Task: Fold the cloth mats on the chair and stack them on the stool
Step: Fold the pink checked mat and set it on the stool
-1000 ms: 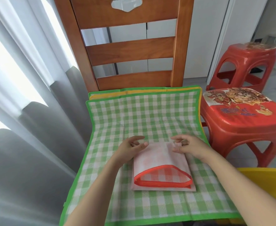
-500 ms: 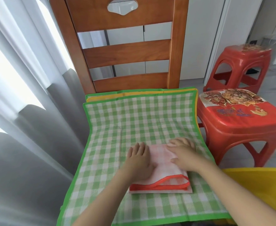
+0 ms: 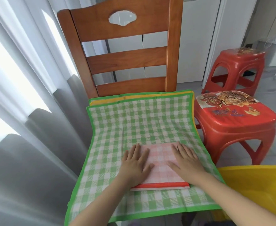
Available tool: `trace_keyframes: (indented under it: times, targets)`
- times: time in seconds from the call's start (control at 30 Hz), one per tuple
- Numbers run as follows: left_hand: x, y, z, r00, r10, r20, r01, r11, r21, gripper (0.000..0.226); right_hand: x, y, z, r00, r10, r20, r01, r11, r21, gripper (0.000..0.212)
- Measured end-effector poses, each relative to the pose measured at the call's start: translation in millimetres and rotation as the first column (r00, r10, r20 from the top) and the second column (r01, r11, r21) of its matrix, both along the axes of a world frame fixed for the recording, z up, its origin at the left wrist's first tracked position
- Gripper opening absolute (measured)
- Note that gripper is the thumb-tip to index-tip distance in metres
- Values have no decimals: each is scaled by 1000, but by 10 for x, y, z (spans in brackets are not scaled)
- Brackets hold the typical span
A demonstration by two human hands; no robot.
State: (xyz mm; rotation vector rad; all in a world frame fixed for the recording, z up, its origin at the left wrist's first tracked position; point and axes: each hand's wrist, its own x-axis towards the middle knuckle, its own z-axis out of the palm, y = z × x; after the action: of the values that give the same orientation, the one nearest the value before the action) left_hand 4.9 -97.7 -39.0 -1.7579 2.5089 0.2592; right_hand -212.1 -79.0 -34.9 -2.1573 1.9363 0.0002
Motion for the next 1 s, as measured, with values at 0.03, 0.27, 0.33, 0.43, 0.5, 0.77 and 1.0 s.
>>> trace_keyframes:
  times: [0.03,0.27,0.33,0.43,0.5,0.77,1.0]
  targets:
    - [17,39,36,999,37,3,-37,999,4,65,-14,30,26,999,-43,-7,43,999,-16,83]
    - [62,317,245,839,409,-359,-362,912,192,45,82,297,66,879,-368,302,402,914,-59,48]
    - [38,325,268,791,457,-406,-396,889,229,51,117,318,116,849,-440,293,461,887,-5,40]
    - [-4,333,315,719,491,-492,-416,871,261,59,164,292,189,840,-493,226,495,867,54,39]
    - [-23,367,348,696,444,-564,-378,895,238,58,162,278,204,818,-499,287,507,860,53,37]
    - [-438,192,599,592,271,-759,-187,962,198,72,-285,266,507,564,-226,794,511,851,-121,50]
    - [-1284,-282,802,625,102,-774,6,991,136,78,-1096,-132,615,659,-223,718,459,876,-149,78]
